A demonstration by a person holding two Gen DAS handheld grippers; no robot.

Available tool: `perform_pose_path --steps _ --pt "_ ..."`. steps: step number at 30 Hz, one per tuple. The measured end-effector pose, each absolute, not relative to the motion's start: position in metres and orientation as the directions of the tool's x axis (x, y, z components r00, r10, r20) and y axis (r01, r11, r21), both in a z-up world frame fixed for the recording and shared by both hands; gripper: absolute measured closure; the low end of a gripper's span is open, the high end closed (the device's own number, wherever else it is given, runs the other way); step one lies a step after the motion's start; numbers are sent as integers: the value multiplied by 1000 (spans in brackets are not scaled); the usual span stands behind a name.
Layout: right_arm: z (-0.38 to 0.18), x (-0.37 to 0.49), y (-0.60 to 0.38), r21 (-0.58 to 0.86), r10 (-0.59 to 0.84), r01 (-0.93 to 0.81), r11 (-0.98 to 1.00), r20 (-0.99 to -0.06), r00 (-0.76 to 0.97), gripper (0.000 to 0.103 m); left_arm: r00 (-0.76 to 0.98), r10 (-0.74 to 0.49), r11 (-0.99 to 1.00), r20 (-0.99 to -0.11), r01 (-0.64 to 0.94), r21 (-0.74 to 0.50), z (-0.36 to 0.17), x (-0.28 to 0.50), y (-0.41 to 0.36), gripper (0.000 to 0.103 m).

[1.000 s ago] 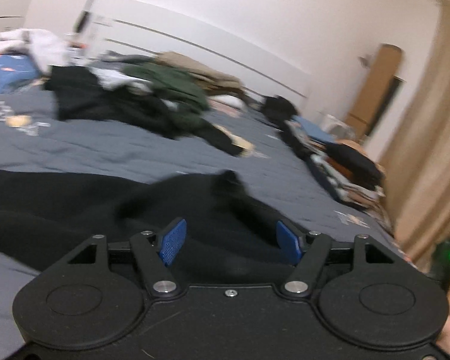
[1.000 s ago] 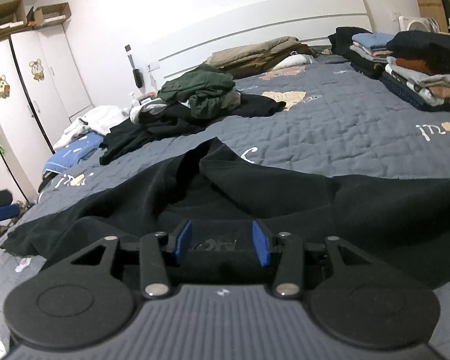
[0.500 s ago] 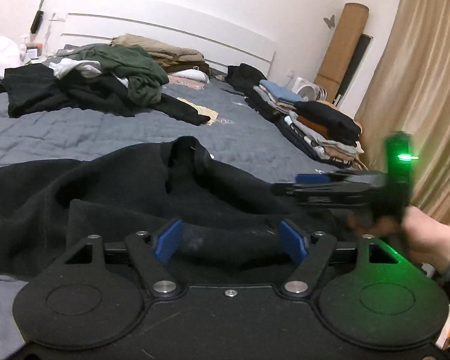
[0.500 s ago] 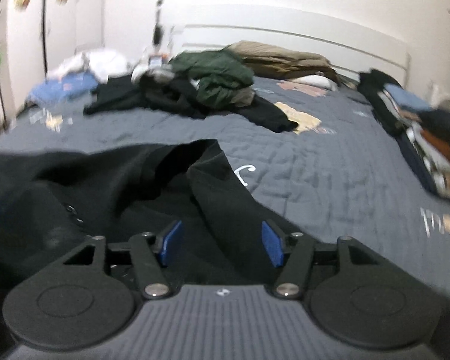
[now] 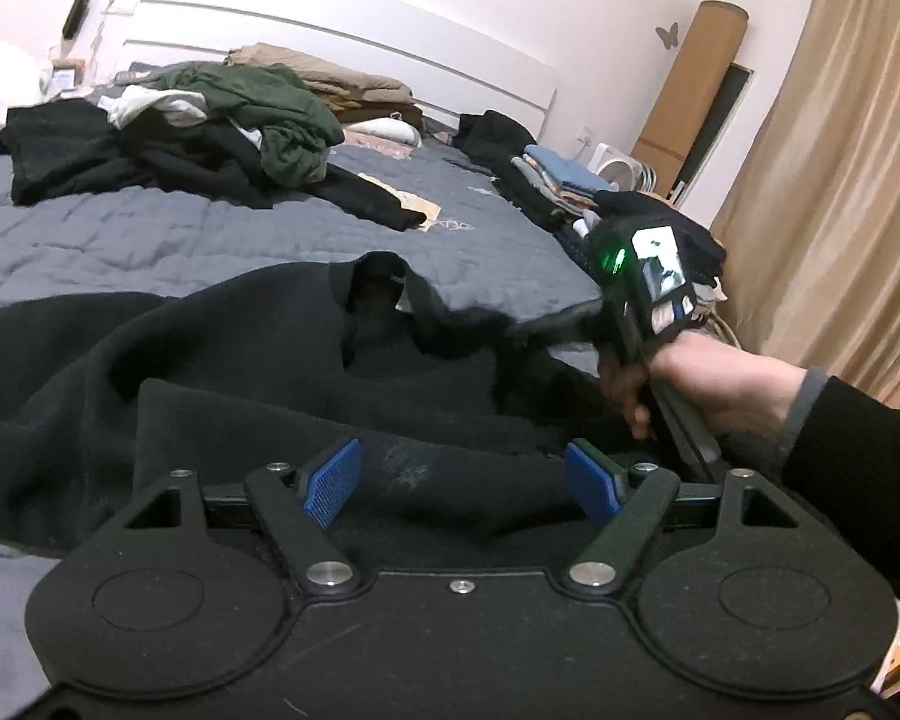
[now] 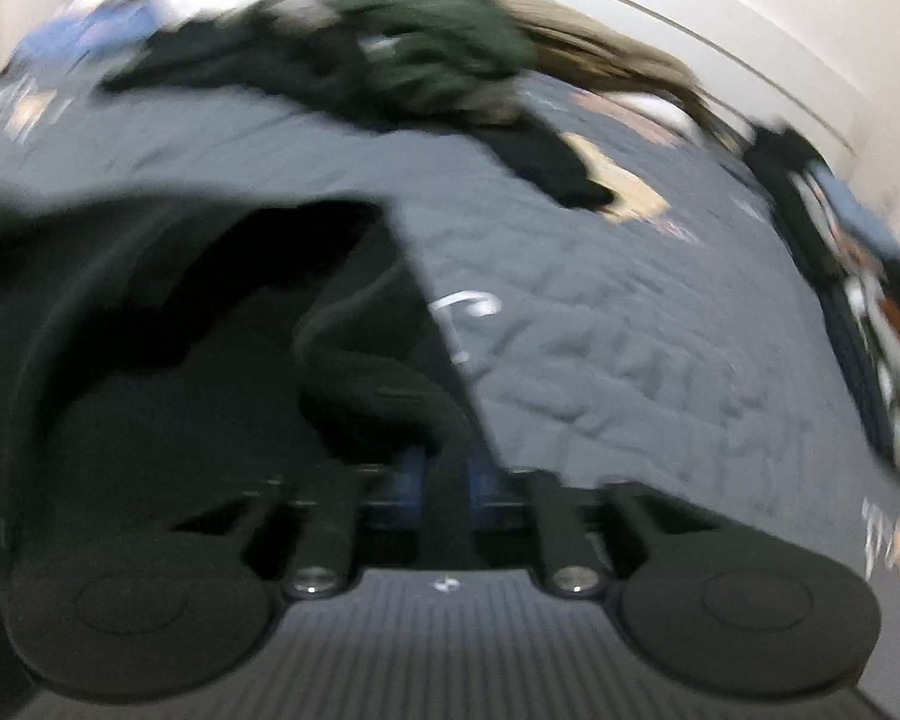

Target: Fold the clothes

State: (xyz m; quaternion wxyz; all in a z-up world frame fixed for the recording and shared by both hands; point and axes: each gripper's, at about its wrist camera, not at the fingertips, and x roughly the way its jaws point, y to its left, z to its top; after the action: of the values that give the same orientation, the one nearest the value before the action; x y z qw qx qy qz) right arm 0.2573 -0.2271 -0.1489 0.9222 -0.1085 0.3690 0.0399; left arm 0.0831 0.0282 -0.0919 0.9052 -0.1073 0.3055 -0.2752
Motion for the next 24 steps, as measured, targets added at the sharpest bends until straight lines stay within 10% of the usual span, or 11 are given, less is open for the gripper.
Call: perform_pose_path --steps 11,24 --pt "-140 301 -277 -161 -236 173 972 -633 738 79 667 -562 826 -489 428 -366 -93 87 33 29" --pt "-61 114 -375 10 -146 183 983 -557 818 55 565 -695 719 -445 567 -403 -89 62 0 29"
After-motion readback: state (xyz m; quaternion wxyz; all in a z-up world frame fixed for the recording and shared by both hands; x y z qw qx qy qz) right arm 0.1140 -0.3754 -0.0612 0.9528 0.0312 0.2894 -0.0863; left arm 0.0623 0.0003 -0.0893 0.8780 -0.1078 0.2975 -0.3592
